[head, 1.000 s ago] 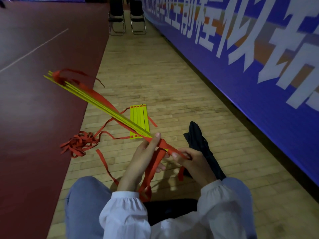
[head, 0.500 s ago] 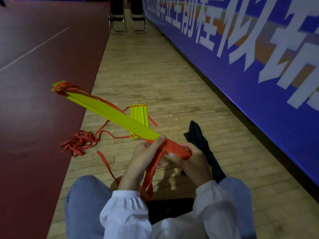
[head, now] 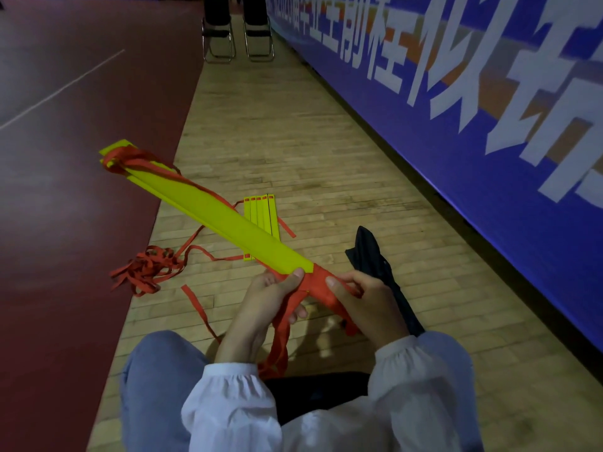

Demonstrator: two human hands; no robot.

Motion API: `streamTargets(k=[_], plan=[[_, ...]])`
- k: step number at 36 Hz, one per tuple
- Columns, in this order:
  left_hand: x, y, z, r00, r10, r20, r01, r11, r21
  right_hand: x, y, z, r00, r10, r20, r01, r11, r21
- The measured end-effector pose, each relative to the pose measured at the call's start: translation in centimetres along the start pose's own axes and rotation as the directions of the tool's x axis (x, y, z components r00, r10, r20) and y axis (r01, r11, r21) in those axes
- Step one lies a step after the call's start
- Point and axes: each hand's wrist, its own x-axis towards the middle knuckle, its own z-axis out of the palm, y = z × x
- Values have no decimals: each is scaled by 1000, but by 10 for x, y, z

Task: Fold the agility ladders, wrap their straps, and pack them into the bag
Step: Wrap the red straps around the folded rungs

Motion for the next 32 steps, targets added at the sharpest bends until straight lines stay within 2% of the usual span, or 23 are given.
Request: streamTargets(k=[2, 5, 11, 19, 26, 32], plan=[[0, 0, 1, 1000, 9, 22, -9, 1000, -9, -1, -1, 0, 1000, -18, -6, 18, 998, -65], [-2, 0, 1, 998, 26, 58, -27, 1000, 10, 0, -5, 0, 998, -69, 4, 69, 995, -69], [-4, 2, 0, 994, 44, 97, -48, 998, 39, 1, -1, 1, 1000, -15, 24, 12, 993, 120], [-8, 8, 4, 989, -2, 149, -1, 1000, 22, 0, -1, -2, 999, 24, 44, -31, 985, 170], [-5, 6, 1, 987, -23, 157, 17, 999, 42, 0, -2, -2, 998, 32, -53, -21, 978, 207], [-5, 9, 0, 989, -35, 146, 40, 999, -26, 1, 0, -1, 990, 18, -140, 9, 982, 190]])
